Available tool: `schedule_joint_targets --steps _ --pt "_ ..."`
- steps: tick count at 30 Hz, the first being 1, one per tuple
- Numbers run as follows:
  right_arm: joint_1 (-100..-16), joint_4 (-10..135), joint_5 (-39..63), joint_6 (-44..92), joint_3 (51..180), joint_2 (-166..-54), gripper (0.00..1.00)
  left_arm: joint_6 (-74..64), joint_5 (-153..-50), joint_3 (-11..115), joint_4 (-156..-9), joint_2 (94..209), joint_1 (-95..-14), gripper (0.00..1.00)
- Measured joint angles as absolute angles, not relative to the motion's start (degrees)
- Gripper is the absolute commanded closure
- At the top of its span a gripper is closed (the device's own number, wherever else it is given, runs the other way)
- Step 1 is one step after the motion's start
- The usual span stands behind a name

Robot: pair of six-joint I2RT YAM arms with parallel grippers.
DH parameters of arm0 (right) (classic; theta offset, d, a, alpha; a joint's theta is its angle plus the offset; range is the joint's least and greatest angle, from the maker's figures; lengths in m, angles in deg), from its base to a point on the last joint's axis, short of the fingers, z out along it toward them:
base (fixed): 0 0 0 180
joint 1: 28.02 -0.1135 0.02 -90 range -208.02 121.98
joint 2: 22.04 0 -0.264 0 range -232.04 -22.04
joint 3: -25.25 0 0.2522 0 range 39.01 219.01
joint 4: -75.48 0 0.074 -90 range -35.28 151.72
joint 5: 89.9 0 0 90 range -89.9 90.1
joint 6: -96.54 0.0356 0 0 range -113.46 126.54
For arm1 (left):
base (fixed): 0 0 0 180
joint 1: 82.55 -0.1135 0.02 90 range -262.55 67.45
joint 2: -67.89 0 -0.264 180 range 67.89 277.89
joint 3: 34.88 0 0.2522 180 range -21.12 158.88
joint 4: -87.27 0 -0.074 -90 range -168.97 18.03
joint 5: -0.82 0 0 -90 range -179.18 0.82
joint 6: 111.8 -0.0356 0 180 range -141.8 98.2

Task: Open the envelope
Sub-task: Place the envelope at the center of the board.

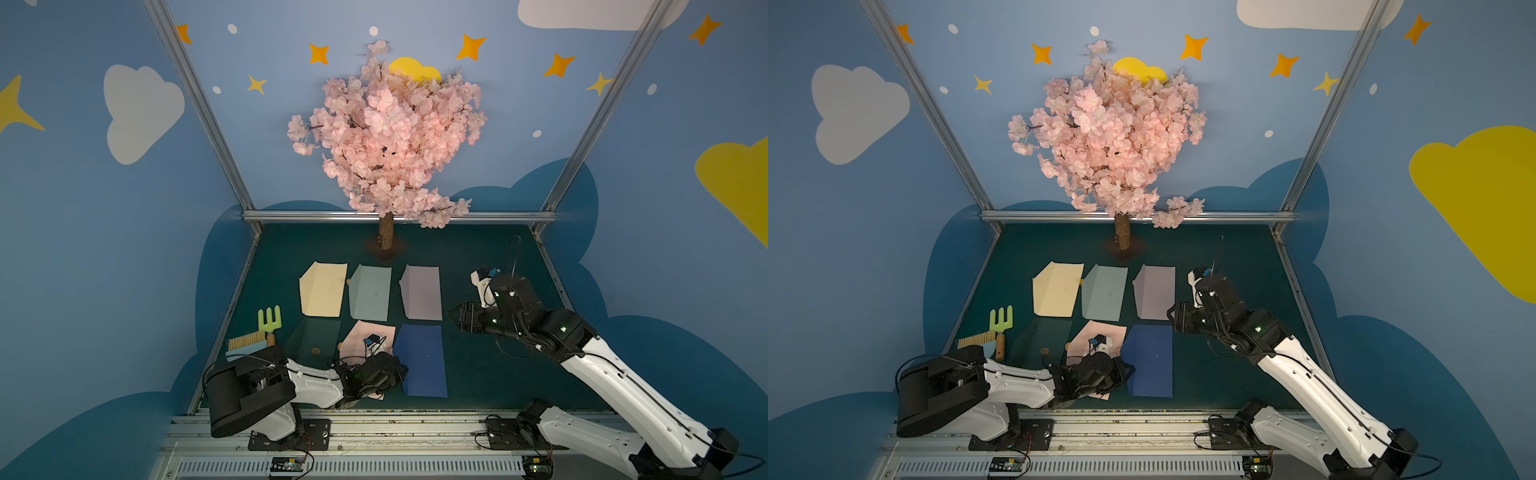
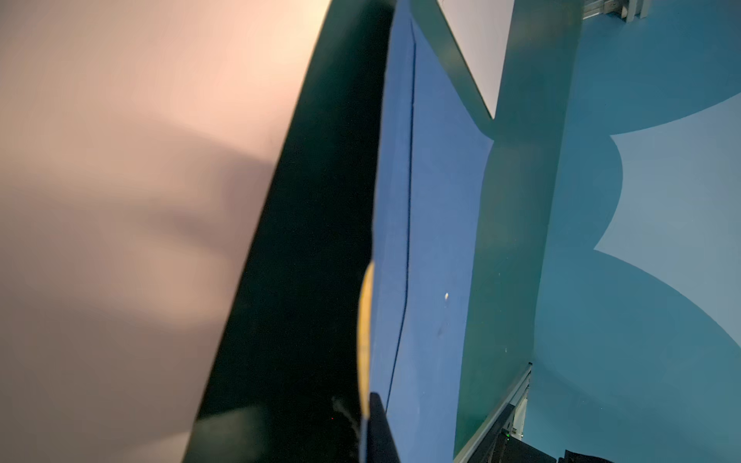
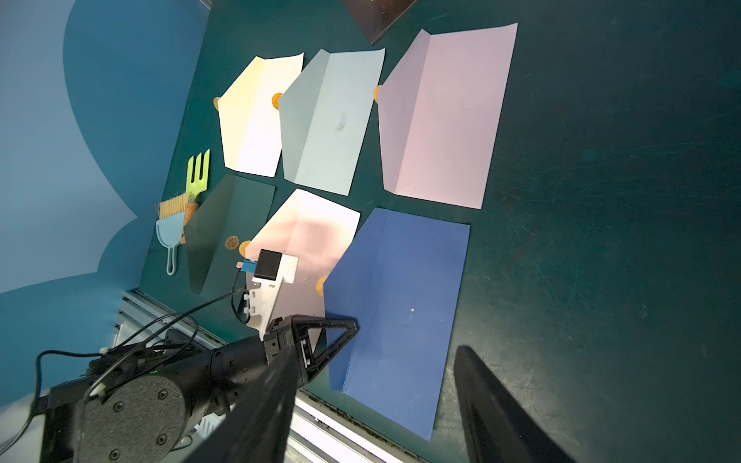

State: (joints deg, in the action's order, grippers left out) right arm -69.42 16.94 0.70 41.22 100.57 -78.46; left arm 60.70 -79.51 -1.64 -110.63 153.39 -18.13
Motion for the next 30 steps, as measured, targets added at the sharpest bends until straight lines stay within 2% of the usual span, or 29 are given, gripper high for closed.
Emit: schedule_joint_targets --steps 12,18,26,30 --pt "-69.4 17.0 1.2 41.2 100.6 -78.8 0.36 61.1 -81.1 -1.3 -113.9 156.1 -18.1 0.94" --pt "-69.4 17.1 1.5 41.2 100.6 -78.8 0.36 61.8 -81.5 -1.3 -114.6 156.2 -17.7 0.83" --pt "-69.4 17.4 1.7 41.2 100.6 -78.8 0.35 62.3 -80.5 -1.3 -113.8 155.5 -17.1 0.75" --pt "-69.4 17.4 1.7 41.2 100.6 -78.8 0.35 62.4 -78.2 -1.3 -108.6 150.9 -16.4 0.73"
